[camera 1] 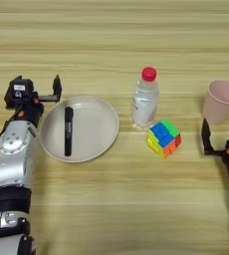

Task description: Move the objects on the table

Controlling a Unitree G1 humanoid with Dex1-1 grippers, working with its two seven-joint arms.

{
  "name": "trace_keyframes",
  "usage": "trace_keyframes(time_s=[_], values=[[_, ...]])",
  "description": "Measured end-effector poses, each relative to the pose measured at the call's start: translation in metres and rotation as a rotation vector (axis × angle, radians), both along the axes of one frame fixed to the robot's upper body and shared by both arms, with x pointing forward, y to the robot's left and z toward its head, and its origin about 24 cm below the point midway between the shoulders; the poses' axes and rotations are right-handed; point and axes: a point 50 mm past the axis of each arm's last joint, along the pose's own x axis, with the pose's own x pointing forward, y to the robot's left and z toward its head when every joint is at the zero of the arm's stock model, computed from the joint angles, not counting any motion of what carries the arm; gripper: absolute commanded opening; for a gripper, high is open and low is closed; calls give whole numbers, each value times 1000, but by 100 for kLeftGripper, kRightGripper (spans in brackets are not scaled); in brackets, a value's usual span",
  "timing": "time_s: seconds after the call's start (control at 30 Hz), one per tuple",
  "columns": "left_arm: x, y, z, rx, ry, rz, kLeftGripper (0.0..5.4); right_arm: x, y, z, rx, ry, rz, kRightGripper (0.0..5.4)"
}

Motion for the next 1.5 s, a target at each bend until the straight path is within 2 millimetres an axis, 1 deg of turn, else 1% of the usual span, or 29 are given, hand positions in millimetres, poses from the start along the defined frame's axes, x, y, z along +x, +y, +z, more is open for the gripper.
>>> trace_keyframes(time_s=[0.47, 0.97, 1.1, 1.5], values=[[0, -2, -1, -4, 0, -3, 540, 24, -1, -1, 25, 13, 18, 538], [0, -2, -1, -4, 0, -3, 540, 39, -7, -5, 48, 35, -1, 538], [0, -2, -1, -4, 0, -4, 540, 44, -9, -3, 51, 23, -10, 538], [-1, -1, -1, -3, 0, 1, 540, 55, -6, -1, 58, 24, 0, 538]])
